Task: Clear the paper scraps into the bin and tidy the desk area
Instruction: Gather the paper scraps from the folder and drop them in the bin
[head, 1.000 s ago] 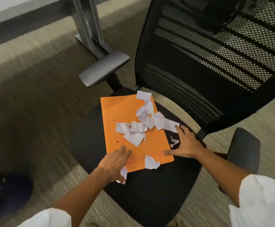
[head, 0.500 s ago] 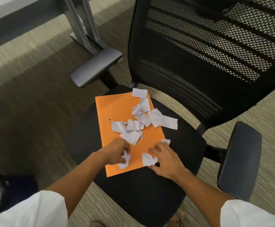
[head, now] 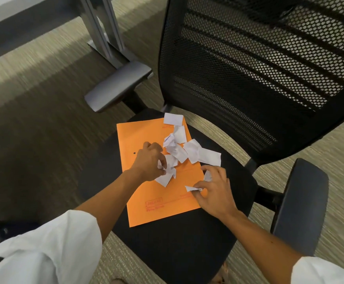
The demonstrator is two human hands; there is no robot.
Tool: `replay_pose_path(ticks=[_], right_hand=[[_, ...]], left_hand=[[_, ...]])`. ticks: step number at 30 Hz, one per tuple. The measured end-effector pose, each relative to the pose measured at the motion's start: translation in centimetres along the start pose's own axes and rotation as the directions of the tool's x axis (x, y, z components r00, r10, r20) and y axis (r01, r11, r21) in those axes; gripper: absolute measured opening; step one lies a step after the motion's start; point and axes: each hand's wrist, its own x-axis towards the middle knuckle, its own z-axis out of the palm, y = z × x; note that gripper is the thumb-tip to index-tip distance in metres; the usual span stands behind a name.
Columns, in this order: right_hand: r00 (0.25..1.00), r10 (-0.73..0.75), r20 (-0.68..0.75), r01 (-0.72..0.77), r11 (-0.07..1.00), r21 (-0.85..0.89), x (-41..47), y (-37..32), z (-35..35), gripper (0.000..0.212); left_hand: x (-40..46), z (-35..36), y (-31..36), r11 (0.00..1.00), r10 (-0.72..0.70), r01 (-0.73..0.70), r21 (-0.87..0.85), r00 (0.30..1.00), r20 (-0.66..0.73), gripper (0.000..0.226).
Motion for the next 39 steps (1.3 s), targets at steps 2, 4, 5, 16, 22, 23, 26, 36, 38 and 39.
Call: replay_pose_path(ticks=[2,4,5,16,22,23,26,36,38,39], right_hand=[[0.996,0.056,0.072,-0.063,0.993,0.096,0.5,0.5,0.1,0.011],[0.985,0.124,0.119,-0.138,0.983,0.119,1.2,0.8,0.3,0.011],[0.981,0.154,0.118,-0.167,0.980,0.105,1.5,0.7,0.5,0.013],[0.949,0.315,-0.033,-0.295,0.916,0.271,3.0,1.6,-0.3,0.007],[0.915,0.394,-0.085,-0.292,0.795,0.532,6.0,3.7,-2.9,0.041],[0.905,0.423,-0.050,-0.324,0.759,0.565,6.9,4.0,-3.1,0.049],[0.889,0.443,0.117,-0.436,0.739,0.513,9.7,4.8,-3.6,0.074],[0.920,0.301,0.252,-0.323,0.945,0.049,11.3,5.6,-2.9,0.041],[0.916,0.299,0.267,-0.319,0.947,0.034,10.8,5.9,-3.1,0.029],[0.912,0.300,0.281,-0.326,0.944,0.048,10.6,6.0,-3.2,0.025]], left_hand=[[0.3,0.1,0.5,1.000,-0.026,0.027,-0.006,0.997,0.078,0.018],[0.8,0.2,0.9,0.999,-0.053,0.054,-0.001,0.986,0.157,0.019],[0.9,0.3,1.0,0.998,-0.067,0.067,0.004,0.980,0.187,0.021],[0.7,3.1,2.6,0.953,-0.099,0.049,0.298,0.983,0.157,0.033],[1.1,3.2,2.4,0.952,-0.048,0.012,0.306,0.993,0.111,0.021],[1.2,3.3,2.3,0.958,-0.051,0.019,0.285,0.993,0.104,0.020],[1.3,3.2,2.1,0.977,-0.069,0.047,0.206,0.993,0.100,0.019],[1.0,2.0,0.1,0.994,-0.074,0.081,-0.078,0.994,0.083,0.028],[1.0,1.3,-0.1,0.992,-0.058,0.065,-0.110,0.996,0.063,0.035],[0.9,0.9,-0.3,0.990,-0.053,0.059,-0.128,0.997,0.055,0.042]])
